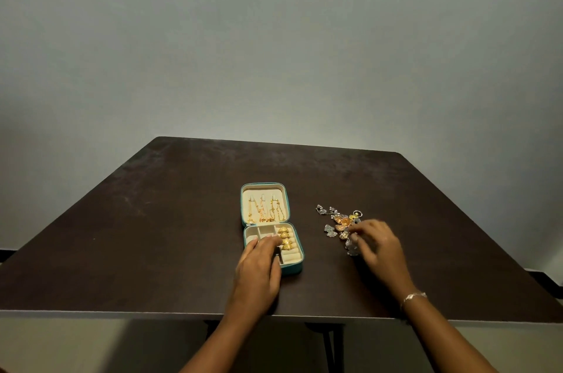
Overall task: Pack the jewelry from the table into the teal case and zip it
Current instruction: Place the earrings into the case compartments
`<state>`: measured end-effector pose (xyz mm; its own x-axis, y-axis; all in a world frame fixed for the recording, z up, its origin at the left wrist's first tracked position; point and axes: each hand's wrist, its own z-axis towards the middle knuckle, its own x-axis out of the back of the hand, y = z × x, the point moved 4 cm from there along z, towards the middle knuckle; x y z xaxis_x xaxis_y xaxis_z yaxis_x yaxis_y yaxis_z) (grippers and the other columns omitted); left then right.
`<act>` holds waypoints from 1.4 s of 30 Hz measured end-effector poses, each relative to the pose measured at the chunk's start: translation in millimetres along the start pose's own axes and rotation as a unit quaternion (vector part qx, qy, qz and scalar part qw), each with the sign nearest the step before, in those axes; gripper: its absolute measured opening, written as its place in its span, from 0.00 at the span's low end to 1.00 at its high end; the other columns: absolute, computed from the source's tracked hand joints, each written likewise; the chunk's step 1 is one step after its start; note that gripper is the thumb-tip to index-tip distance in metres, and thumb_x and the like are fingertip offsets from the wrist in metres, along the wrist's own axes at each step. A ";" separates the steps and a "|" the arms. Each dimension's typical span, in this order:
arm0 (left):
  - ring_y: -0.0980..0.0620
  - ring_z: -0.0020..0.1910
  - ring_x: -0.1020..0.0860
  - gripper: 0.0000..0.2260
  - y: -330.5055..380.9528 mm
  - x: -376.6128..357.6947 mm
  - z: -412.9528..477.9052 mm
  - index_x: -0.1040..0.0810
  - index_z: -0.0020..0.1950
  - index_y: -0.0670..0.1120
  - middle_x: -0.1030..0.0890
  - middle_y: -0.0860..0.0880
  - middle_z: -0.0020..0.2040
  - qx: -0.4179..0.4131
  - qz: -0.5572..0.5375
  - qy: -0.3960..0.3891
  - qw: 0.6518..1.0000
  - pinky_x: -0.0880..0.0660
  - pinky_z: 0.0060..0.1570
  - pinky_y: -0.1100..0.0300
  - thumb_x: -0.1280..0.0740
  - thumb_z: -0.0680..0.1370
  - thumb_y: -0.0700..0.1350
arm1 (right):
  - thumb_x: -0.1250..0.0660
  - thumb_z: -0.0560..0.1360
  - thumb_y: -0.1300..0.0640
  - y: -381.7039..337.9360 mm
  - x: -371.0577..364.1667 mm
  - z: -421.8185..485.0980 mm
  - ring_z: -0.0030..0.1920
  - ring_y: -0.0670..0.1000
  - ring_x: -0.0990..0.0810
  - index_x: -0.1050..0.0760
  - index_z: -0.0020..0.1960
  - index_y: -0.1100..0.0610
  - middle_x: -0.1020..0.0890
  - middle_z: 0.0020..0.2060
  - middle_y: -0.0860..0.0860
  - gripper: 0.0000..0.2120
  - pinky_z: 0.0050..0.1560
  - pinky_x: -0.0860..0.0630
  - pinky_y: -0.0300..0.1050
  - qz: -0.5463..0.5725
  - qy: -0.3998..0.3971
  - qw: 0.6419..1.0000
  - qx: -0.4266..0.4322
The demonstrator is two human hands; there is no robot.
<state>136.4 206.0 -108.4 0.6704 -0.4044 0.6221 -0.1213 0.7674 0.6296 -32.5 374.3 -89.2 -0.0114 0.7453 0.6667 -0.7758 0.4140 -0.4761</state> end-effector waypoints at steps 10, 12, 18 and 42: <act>0.55 0.64 0.32 0.15 6.0 1.9 -2.5 0.26 0.62 0.46 0.23 0.49 0.61 0.002 -0.003 0.009 1.000 0.33 0.64 0.54 0.37 0.76 0.38 | 0.36 0.75 0.61 72.7 -18.0 60.3 0.57 0.54 0.25 0.24 0.58 0.57 0.23 0.55 0.55 0.12 0.58 0.29 0.48 -0.031 -0.074 0.974 -0.213; 0.50 0.60 0.27 0.14 6.4 1.1 -2.4 0.24 0.60 0.46 0.22 0.48 0.58 -0.007 -0.004 0.011 1.000 0.28 0.60 0.52 0.36 0.75 0.37 | 0.34 0.74 0.59 81.0 -24.3 68.8 0.56 0.55 0.24 0.22 0.56 0.54 0.21 0.54 0.54 0.11 0.58 0.27 0.50 -0.042 -0.070 0.968 -0.236; 0.50 0.56 0.25 0.14 4.8 -1.1 -1.1 0.23 0.58 0.46 0.21 0.48 0.56 -0.016 0.005 0.016 1.000 0.25 0.56 0.53 0.35 0.74 0.36 | 0.30 0.71 0.57 93.5 -34.5 74.9 0.55 0.56 0.24 0.18 0.47 0.52 0.17 0.48 0.52 0.06 0.55 0.26 0.51 -0.075 -0.058 0.962 -0.258; 0.53 0.57 0.27 0.13 6.8 2.6 2.6 0.25 0.59 0.46 0.22 0.49 0.58 -0.001 -0.015 0.010 1.000 0.28 0.55 0.60 0.37 0.76 0.38 | 0.32 0.70 0.68 60.0 7.2 25.2 0.43 0.53 0.22 0.22 0.38 0.57 0.19 0.38 0.53 0.07 0.46 0.24 0.50 0.303 0.067 0.909 -0.277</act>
<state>135.4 208.9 -101.3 0.6888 -0.4176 0.5926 -0.0982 0.7561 0.6470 -95.0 391.3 -98.6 -0.2264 0.9657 0.1273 -0.2159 0.0777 -0.9733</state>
